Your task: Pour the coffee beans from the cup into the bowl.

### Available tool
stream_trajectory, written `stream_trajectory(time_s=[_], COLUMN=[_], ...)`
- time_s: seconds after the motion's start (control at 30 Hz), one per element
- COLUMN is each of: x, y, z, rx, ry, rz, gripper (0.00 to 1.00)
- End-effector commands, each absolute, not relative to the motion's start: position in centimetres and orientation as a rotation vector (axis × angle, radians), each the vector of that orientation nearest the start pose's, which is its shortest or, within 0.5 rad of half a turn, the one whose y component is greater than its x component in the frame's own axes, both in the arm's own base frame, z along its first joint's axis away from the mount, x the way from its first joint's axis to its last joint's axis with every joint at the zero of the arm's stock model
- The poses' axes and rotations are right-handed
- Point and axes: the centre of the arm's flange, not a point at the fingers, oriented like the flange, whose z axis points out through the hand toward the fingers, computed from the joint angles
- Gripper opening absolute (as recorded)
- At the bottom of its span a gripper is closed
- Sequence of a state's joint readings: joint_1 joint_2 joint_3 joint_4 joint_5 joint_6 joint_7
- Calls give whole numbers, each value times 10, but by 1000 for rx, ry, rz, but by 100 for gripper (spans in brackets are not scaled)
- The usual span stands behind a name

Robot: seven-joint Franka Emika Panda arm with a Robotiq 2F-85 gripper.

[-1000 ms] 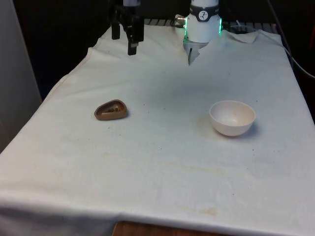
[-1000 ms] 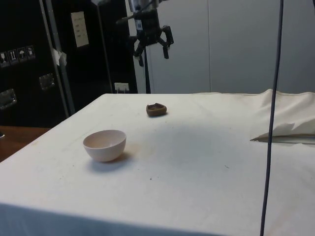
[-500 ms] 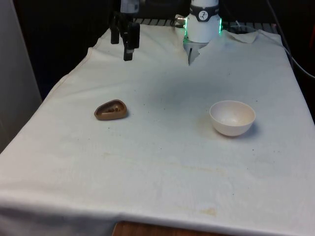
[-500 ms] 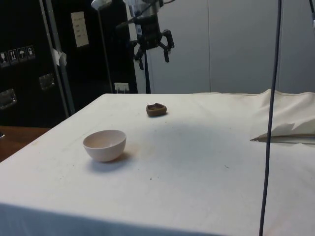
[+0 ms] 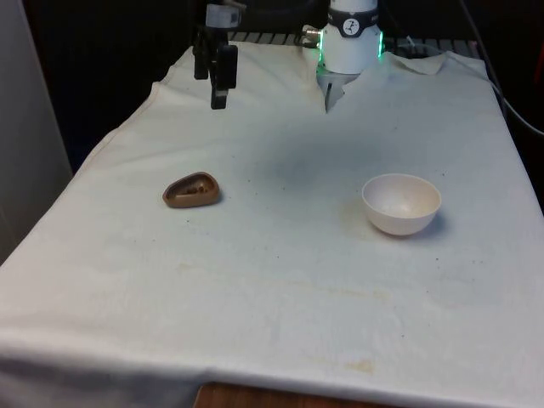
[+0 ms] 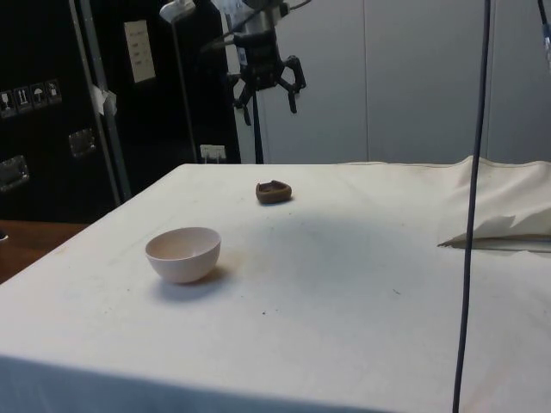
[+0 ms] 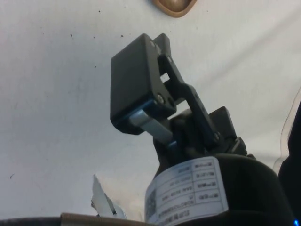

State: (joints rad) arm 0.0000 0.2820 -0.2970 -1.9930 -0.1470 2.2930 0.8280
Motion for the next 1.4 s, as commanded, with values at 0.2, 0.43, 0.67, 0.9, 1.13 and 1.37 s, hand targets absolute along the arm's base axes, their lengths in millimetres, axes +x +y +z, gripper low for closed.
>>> stream_trajectory(time_s=[0.2, 0.43, 0.67, 0.9, 1.13, 1.37], x=[579, 580, 580, 582, 581, 582], y=[-172, -169, -168, -165, -165, -165], z=[326, 322, 317, 310, 304, 300], rx=[-2848, -2809, -2765, -2714, -2673, -2636], ry=[1690, 1753, 1826, 1906, 1966, 2013], rz=[-149, -147, -143, -137, -134, -140], gripper=[100, 100, 100, 100, 100, 100])
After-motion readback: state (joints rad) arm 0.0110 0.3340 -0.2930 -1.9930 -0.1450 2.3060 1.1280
